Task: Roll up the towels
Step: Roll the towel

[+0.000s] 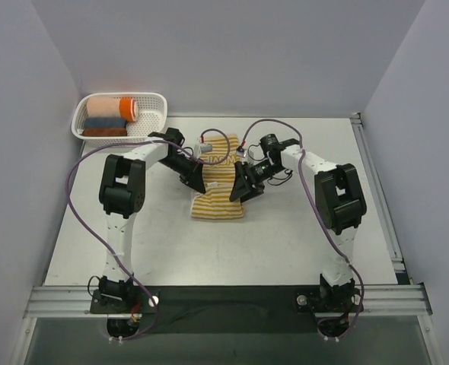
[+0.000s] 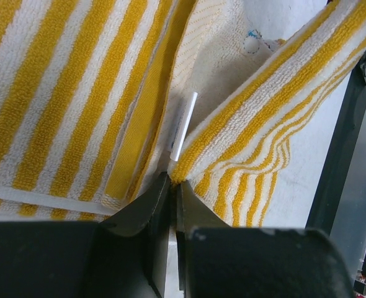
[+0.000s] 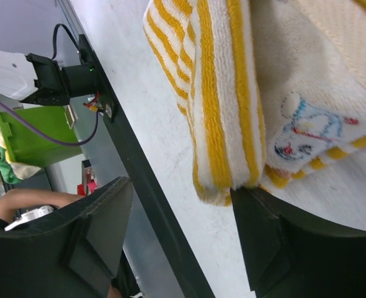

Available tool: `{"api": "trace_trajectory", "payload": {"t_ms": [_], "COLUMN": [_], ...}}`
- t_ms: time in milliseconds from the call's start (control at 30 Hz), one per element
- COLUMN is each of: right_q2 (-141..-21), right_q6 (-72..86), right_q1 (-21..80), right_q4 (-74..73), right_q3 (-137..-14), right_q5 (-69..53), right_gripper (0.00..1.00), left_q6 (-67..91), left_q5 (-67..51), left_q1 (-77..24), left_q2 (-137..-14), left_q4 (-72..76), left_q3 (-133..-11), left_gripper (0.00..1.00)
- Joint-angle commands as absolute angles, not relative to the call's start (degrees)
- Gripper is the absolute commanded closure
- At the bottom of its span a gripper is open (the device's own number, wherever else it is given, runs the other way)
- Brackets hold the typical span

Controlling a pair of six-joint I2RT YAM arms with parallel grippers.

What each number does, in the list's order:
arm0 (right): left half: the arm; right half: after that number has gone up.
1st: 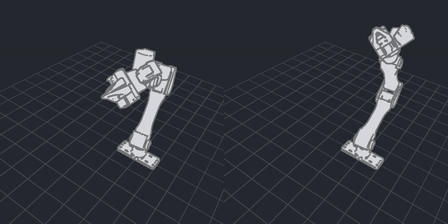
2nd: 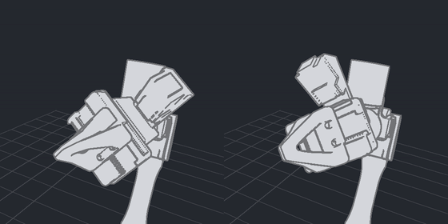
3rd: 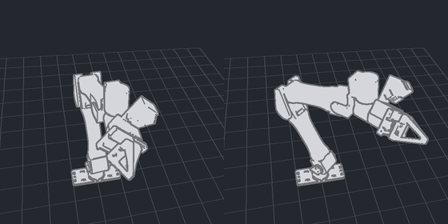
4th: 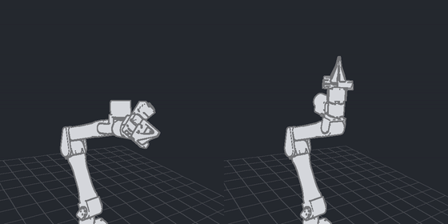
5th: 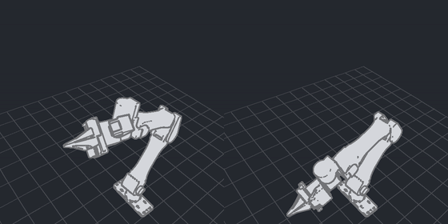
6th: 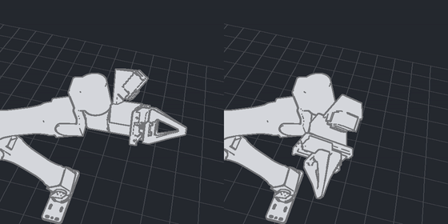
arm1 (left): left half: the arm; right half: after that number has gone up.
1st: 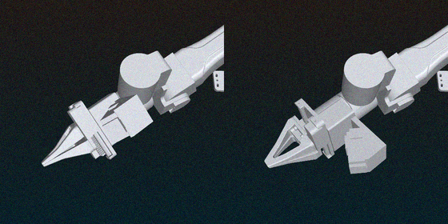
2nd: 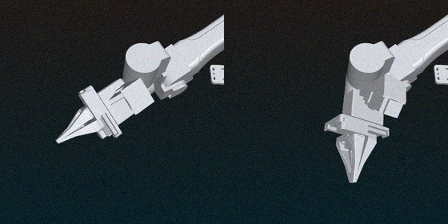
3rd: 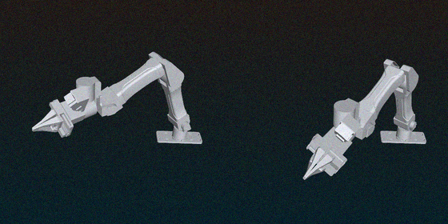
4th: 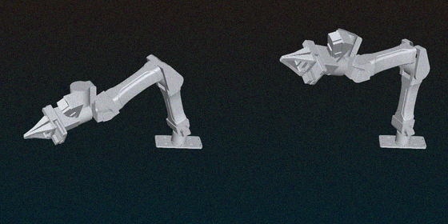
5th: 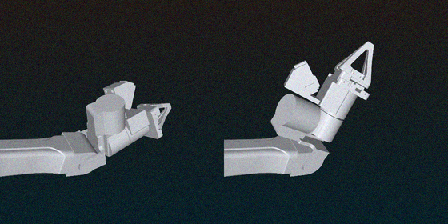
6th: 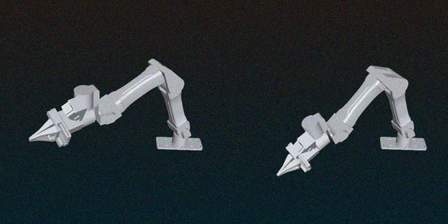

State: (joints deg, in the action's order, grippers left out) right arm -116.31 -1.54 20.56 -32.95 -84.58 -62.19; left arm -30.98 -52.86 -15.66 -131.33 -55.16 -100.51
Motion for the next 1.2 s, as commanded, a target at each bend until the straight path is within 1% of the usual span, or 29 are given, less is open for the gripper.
{"api": "trace_trajectory", "payload": {"t_ms": [0, 33, 100, 133, 167, 200, 233, 267, 333, 367, 400, 500, 567, 700, 800, 833, 933, 967, 1000, 1033, 1067, 1100, 1167], "right_q2": [-117.2, -117.8, -118.9, -120.1, -121.0, -121.8, -122.9, -123.2, -123.2, -123.0, -122.9, -122.5, -122.5, -122.5, -122.4, -122.2, -122.5, -122.8, -123.1, -123.5, -123.7, -123.8, -124.1], "right_q6": [0.0, 1.5, 2.1, 2.8, 3.6, 4.1, 4.7, 5.0, 5.3, 5.4, 5.4, 5.5, 5.7, 5.4, 5.4, 5.4, 5.2, 5.2, 5.2, 5.2, 4.9, 4.8, 4.7], "right_q1": [22.7, 23.0, 23.4, 23.2, 23.2, 22.9, 22.9, 22.9, 22.9, 22.9, 22.9, 23.1, 23.1, 23.1, 23.5, 23.6, 23.9, 23.9, 23.9, 23.9, 23.9, 23.9, 23.8], "right_q4": [-30.2, -29.4, -28.5, -27.4, -27.2, -27.3, -27.4, -27.4, -27.5, -27.5, -27.8, -27.9, -28.4, -29.9, -30.8, -30.8, -31.6, -31.7, -32.1, -32.3, -32.5, -32.7, -33.0], "right_q3": [-83.1, -82.8, -82.1, -81.5, -81.5, -81.6, -81.7, -81.7, -81.6, -81.5, -81.6, -82.1, -82.6, -83.4, -84.2, -84.4, -85.1, -85.3, -85.4, -85.9, -86.0, -85.9, -86.1], "right_q5": [-59.8, -58.6, -56.3, -55.4, -55.0, -54.9, -54.9, -54.9, -54.7, -54.6, -54.4, -54.1, -53.4, -52.8, -53.1, -53.2, -52.7, -52.5, -52.3, -52.2, -52.2, -52.1, -52.0], "right_gripper": [0.37, 0.44, 0.54, 0.65, 0.7, 0.75, 0.86, 0.92, 1.0, 1.0, 1.0, 1.0, 1.0, 1.0, 1.0, 1.0, 1.0, 1.0, 1.0, 1.0, 1.0, 1.0, 1.0], "left_q6": [-30.3, -30.2, -30.1, -30.1, -30.3, -31.0, -31.4, -31.6, -32.3, -32.3, -32.3, -32.2, -32.9, -34.4, -37.7, -38.7, -44.0, -46.4, -47.5, -48.7, -50.0, -50.7, -53.1], "left_q5": [-54.3, -54.4, -55.3, -55.5, -55.4, -54.9, -54.4, -54.0, -53.3, -53.0, -53.0, -52.7, -51.8, -46.9, -46.8, -46.6, -43.0, -39.2, -37.1, -35.3, -31.8, -29.7, -25.5], "left_q1": [-15.2, -15.0, -14.4, -14.2, -14.1, -13.6, -13.4, -13.1, -12.0, -11.4, -10.8, -8.4, -7.0, -5.0, -5.3, -5.8, -11.1, -13.1, -17.4, -19.5, -21.5, -25.6, -29.4], "left_q2": [-132.4, -132.5, -132.5, -132.3, -132.0, -131.6, -130.4, -129.6, -126.9, -125.9, -124.6, -118.6, -114.9, -110.8, -104.9, -100.9, -92.7, -90.7, -88.9, -85.3, -83.6, -81.2, -80.4], "left_q4": [-56.0, -56.0, -56.0, -56.0, -55.9, -55.8, -55.7, -55.1, -53.7, -53.0, -52.0, -46.2, -43.6, -41.8, -39.8, -38.1, -34.2, -33.0, -31.5, -28.4, -26.3, -24.0, -19.8], "left_q3": [-102.5, -102.4, -101.9, -101.6, -100.9, -100.5, -100.0, -99.3, -97.3, -96.5, -93.9, -88.9, -84.8, -81.0, -77.2, -75.6, -68.8, -65.2, -63.4, -61.4, -57.7, -55.7, -53.5], "left_gripper": [0.84, 0.83, 0.81, 0.79, 0.72, 0.69, 0.67, 0.62, 0.56, 0.52, 0.45, 0.41, 0.41, 0.41, 0.4, 0.38, 0.34, 0.33, 0.32, 0.3, 0.26, 0.24, 0.23]}}
